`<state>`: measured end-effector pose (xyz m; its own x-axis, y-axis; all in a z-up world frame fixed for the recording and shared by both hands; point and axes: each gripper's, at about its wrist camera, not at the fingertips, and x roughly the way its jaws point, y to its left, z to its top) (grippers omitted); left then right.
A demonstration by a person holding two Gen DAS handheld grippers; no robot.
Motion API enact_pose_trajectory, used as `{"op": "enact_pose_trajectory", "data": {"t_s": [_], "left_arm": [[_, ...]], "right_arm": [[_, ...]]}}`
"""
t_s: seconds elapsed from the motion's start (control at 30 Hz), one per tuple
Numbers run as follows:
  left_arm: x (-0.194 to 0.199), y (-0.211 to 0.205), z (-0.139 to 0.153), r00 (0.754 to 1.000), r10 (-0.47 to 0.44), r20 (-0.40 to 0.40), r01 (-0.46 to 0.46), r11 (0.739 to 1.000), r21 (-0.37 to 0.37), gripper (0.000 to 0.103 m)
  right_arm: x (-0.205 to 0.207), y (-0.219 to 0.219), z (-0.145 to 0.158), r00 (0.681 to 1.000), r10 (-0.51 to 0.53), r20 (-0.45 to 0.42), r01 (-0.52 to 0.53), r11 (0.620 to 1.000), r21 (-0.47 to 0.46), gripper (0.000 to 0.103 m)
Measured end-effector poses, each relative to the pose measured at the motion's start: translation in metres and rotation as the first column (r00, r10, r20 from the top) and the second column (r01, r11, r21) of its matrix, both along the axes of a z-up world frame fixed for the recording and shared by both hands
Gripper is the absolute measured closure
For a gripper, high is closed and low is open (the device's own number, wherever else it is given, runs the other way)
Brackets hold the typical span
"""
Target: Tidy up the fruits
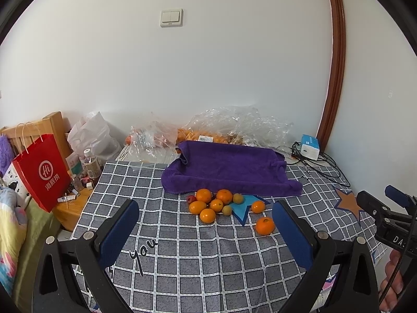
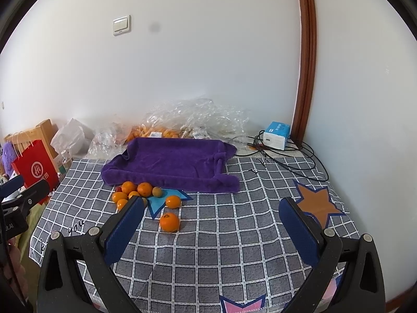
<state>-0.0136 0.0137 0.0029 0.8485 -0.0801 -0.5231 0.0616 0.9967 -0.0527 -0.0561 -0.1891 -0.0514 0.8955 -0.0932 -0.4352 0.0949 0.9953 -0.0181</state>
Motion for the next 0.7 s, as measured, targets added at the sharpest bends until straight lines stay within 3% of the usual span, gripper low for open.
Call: {"op": "enact_pose_trajectory", "data": {"t_s": [0.7], "left_arm": [[0.009, 0.006, -0.007, 1.000, 0.002, -0.015, -0.002, 1.000, -0.001, 0.000]], "right_arm": [[0.001, 0.003, -0.001, 1.000, 0.005, 0.007, -0.005, 1.000, 0.018, 0.001]]}}
